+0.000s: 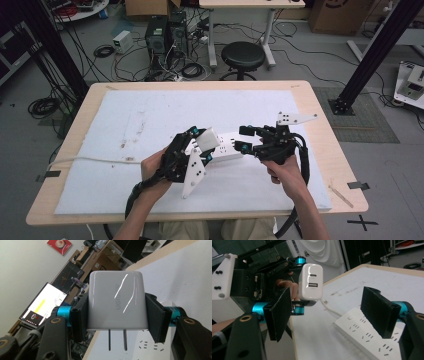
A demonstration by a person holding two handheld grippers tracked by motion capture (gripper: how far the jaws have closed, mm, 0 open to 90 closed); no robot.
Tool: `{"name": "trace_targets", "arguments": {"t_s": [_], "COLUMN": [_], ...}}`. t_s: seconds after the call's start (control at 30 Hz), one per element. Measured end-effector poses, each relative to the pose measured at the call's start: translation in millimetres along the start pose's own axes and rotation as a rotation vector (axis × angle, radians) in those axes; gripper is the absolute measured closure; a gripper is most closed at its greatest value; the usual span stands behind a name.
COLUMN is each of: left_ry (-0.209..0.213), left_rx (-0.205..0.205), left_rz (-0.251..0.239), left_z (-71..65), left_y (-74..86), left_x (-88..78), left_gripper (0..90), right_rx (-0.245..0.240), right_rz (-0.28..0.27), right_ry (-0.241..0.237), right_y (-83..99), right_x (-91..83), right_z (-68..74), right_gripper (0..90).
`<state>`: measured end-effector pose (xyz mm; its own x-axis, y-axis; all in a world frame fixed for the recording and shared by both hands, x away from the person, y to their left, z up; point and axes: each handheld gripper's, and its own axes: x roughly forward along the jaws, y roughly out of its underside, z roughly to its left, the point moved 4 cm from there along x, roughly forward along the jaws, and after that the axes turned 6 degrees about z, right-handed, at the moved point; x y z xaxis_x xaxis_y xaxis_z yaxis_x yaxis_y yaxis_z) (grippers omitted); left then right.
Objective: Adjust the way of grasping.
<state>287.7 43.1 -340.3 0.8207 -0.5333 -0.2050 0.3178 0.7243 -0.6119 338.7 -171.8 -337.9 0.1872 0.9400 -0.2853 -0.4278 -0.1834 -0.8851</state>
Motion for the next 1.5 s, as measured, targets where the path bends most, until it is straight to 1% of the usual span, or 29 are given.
{"name": "trace_targets", "arguments": {"t_s": [0.1, 0.13, 0.17, 0.2, 0.23, 0.27, 0.37, 0.4, 0.53, 0.7, 0.8, 0.93, 0.97, 1.03, 1.1, 1.23, 1.27, 1.3, 1.33, 1.37, 1.43, 1.5], "left_ry": [0.002, 0.002, 0.001, 0.001, 0.004, 0.004, 0.009, 0.01, 0.011, 0.018, 0.019, 0.017, 0.016, 0.016, 0.016, 0.016, 0.015, 0.013, 0.013, 0.015, 0.016, 0.016], "left_rx": [0.0, 0.0, 0.007, 0.007, 0.011, 0.011, 0.014, 0.009, 0.012, 0.027, 0.023, 0.025, 0.02, 0.02, 0.018, 0.02, 0.018, 0.005, 0.022, 0.023, 0.02, 0.023], "left_rz": [-0.001, -0.001, -0.005, -0.005, -0.007, -0.006, -0.006, -0.009, -0.014, -0.014, -0.019, -0.02, -0.025, -0.025, -0.024, -0.027, -0.03, -0.041, -0.027, -0.028, -0.032, -0.031], "left_z": [-1.1, -1.1, -4.6, -4.6, -7.0, -7.6, -9.2, -10.0, -11.7, -16.3, -17.9, -18.6, -19.0, -19.0, -19.0, -19.1, -19.4, -20.6, -20.0, -20.1, -20.7, -20.6], "left_y": [-0.9, -0.9, -4.6, -4.6, -7.7, -8.4, -10.5, -11.0, -14.0, -17.7, -18.8, -20.0, -21.0, -21.0, -21.7, -22.7, -23.2, -23.7, -23.8, -24.1, -24.7, -25.0], "left_x": [1.0, 1.0, 3.7, 3.7, 6.0, 6.8, 9.1, 9.7, 12.5, 16.2, 17.0, 17.5, 18.5, 18.5, 18.7, 18.8, 18.9, 19.7, 18.8, 18.8, 19.0, 19.0], "left_gripper": [42.4, 42.4, 42.4, 42.4, 42.4, 42.5, 42.4, 42.4, 42.4, 42.4, 42.4, 42.4, 42.4, 42.5, 42.4, 42.4, 42.4, 42.5, 42.5, 42.4, 42.4, 42.4], "right_rx": [0.002, 0.011, 0.011, 0.011, 0.025, 0.023, 0.023, 0.027, 0.04, 0.04, 0.036, 0.043, 0.041, 0.043, 0.04, 0.04, 0.045, 0.043, 0.042, 0.036, 0.044, 0.037], "right_rz": [0.002, 0.005, 0.005, 0.005, 0.021, 0.021, 0.015, 0.014, 0.018, 0.028, 0.025, 0.026, 0.022, 0.026, 0.031, 0.034, 0.036, 0.037, 0.038, 0.04, 0.042, 0.042], "right_ry": [-0.003, -0.01, -0.01, -0.01, -0.021, -0.027, -0.034, -0.036, -0.044, -0.054, -0.064, -0.063, -0.067, -0.07, -0.07, -0.073, -0.077, -0.083, -0.082, -0.084, -0.084, -0.084], "right_y": [-0.1, -0.2, -0.2, -0.2, 0.1, 0.0, -0.1, -0.2, 0.0, 0.4, 0.1, 0.0, -0.1, 0.0, 0.5, 0.9, 1.7, 1.8, 2.0, 2.2, 2.4, 2.5], "right_x": [1.6, 3.4, 3.4, 3.4, 12.6, 13.6, 15.6, 15.9, 17.4, 21.9, 24.5, 25.1, 26.4, 26.7, 28.3, 28.5, 30.4, 31.1, 31.6, 32.3, 33.1, 33.3], "right_z": [0.4, 1.1, 1.1, 1.1, 1.1, 1.2, 0.9, 0.7, 0.0, 0.4, 0.6, 0.7, 0.4, 0.9, 0.7, 1.0, 0.5, 0.7, 0.7, 0.6, 0.9, 1.0], "right_gripper": [25.7, 25.7, 25.7, 25.7, 25.7, 25.7, 25.7, 25.7, 25.7, 25.7, 25.8, 26.1, 27.7, 27.7, 30.7, 31.6, 33.7, 34.3, 34.7, 35.0, 36.1, 38.3]}}
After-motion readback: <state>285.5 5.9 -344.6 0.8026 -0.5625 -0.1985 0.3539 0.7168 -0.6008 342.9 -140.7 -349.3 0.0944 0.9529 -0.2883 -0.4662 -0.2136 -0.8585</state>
